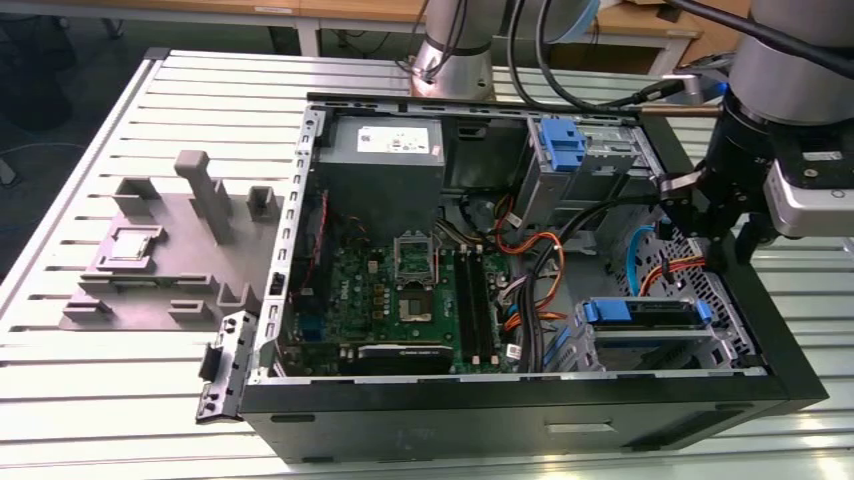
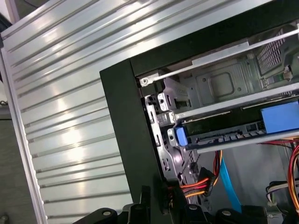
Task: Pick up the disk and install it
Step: 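Insert the first disk wire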
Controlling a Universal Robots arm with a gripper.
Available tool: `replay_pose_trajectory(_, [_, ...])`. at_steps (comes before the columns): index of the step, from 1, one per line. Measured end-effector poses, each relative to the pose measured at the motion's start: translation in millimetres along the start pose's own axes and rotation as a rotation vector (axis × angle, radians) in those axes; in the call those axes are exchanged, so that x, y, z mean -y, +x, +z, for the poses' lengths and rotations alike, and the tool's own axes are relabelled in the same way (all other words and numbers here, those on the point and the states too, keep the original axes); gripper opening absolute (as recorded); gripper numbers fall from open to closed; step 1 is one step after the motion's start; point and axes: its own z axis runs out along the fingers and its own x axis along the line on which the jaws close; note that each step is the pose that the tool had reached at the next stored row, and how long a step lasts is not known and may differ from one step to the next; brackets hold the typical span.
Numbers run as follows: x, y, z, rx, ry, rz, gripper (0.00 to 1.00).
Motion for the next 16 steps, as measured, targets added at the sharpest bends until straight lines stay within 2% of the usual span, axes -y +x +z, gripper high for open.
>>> replay_pose_trajectory(1, [1.0,-0.4,0.2,-0.0029,-0.0010,-0.001,0.32])
replay_pose_trajectory(4, [2.4,-1.0,0.5,-0.0149,-0.0179,-0.008,0.32])
replay_pose_trajectory(7, [3.3,-2.3,0.8,-0.0269,-0.0265,-0.012,0.32])
replay_pose_trajectory(13, [3.2,-7.5,0.4,-0.0404,-0.0229,-0.011,0.32])
replay_pose_trajectory(16, [3.4,-7.5,0.6,-0.0427,-0.0224,-0.012,0.32])
